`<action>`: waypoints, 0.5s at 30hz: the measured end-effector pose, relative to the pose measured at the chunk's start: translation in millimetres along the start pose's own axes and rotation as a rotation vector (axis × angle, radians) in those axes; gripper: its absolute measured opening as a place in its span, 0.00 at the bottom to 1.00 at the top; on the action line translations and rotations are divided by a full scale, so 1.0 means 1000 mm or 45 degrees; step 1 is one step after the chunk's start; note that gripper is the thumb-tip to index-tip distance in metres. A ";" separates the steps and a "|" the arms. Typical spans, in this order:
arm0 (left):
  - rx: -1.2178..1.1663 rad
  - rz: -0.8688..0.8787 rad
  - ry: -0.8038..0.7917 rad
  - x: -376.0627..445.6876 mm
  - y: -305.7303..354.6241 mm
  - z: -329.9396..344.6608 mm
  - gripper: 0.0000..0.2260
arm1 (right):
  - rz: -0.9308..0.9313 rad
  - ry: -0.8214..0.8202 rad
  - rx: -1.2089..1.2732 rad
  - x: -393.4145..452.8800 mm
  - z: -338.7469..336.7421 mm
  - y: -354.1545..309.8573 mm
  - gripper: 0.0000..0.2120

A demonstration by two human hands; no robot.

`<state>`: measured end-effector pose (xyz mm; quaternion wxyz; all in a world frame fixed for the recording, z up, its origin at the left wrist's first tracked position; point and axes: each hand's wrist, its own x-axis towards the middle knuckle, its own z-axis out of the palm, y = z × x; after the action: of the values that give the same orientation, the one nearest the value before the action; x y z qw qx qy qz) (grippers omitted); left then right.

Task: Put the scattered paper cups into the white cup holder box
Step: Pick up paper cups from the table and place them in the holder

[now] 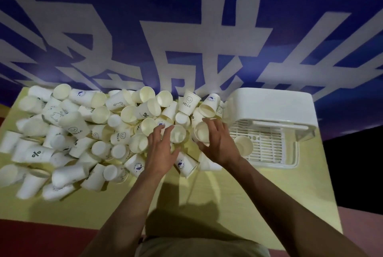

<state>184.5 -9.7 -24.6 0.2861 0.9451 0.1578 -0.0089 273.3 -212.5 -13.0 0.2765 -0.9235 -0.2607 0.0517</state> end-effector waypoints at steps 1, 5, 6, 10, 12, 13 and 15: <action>0.064 -0.002 -0.026 0.009 0.004 0.005 0.36 | 0.017 0.029 0.061 -0.008 -0.010 -0.002 0.33; 0.293 0.014 -0.163 0.033 0.015 0.027 0.39 | 0.124 0.058 0.198 -0.042 -0.050 -0.004 0.33; 0.347 0.007 -0.200 0.037 0.015 0.032 0.39 | 0.134 0.066 0.214 -0.051 -0.057 -0.002 0.32; 0.466 0.022 -0.237 0.044 0.013 0.043 0.38 | 0.199 0.134 0.268 -0.086 -0.072 0.007 0.30; 0.456 0.035 -0.246 0.045 0.011 0.044 0.37 | 0.241 0.156 0.290 -0.102 -0.074 0.011 0.30; 0.438 0.039 -0.251 0.045 0.009 0.043 0.37 | 0.261 0.159 0.300 -0.109 -0.075 0.013 0.31; 0.372 0.045 -0.233 0.043 0.006 0.040 0.36 | 0.279 0.167 0.316 -0.118 -0.076 0.015 0.31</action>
<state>230.4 -23.6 -59.9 0.1591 0.9745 0.1114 -0.1128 196.5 -319.9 37.2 0.3974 -0.9066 -0.1315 0.0531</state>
